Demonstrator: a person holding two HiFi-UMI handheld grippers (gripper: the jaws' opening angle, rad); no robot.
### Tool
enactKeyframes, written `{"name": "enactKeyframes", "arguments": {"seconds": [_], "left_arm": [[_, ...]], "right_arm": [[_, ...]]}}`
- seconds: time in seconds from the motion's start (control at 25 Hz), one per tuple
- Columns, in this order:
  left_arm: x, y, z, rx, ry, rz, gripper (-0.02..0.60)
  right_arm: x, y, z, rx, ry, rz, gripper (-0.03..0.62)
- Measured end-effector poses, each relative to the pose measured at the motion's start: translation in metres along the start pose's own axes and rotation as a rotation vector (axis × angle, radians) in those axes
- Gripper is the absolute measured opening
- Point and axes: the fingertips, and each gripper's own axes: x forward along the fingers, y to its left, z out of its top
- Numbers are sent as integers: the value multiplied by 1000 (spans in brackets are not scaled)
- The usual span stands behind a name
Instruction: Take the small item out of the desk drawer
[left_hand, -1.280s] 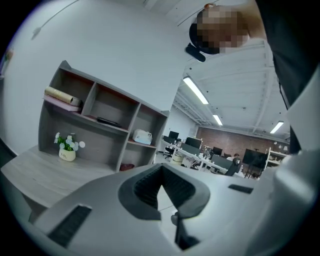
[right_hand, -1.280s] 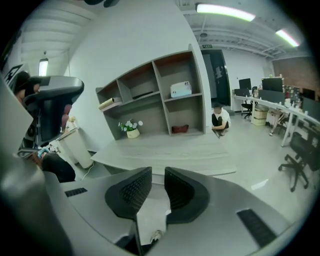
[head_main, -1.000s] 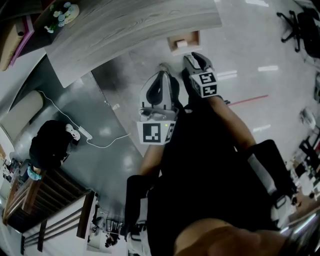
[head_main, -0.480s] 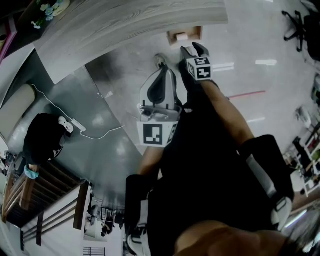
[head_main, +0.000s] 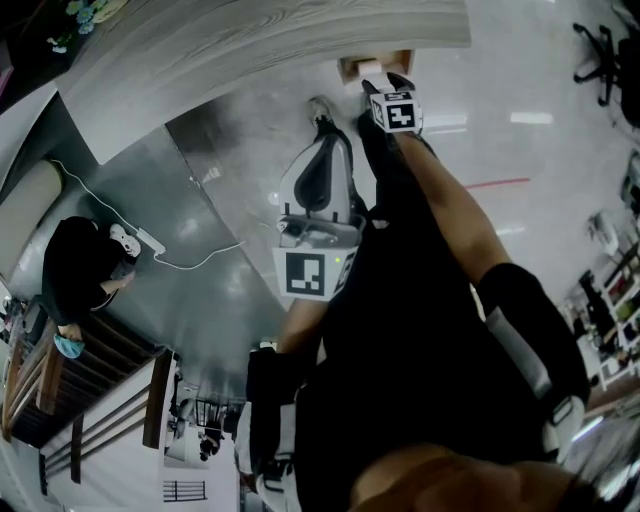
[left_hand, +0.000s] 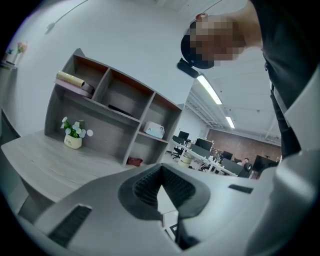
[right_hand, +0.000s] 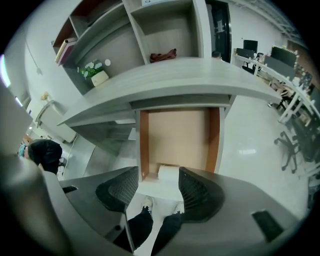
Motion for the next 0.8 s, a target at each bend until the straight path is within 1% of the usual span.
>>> {"name": "enactKeyframes", "arguments": {"seconds": [0.12, 0.32, 0.6, 0.68, 0.8], "left_arm": [[5, 3, -4, -7, 7, 3, -2], [13, 6, -13, -17, 22, 4, -2], [25, 17, -25, -39, 39, 18, -2], [27, 22, -28, -41, 43, 24, -2], [29, 28, -32, -50, 43, 40, -2]], "right_arm": [[18, -10, -8, 4, 42, -22, 238], [46, -23, -18, 19, 78, -35, 256], [74, -25, -25, 2, 132, -41, 264], [82, -21, -28, 12, 156, -29, 265], [92, 1, -37, 75, 218, 47, 268]]}}
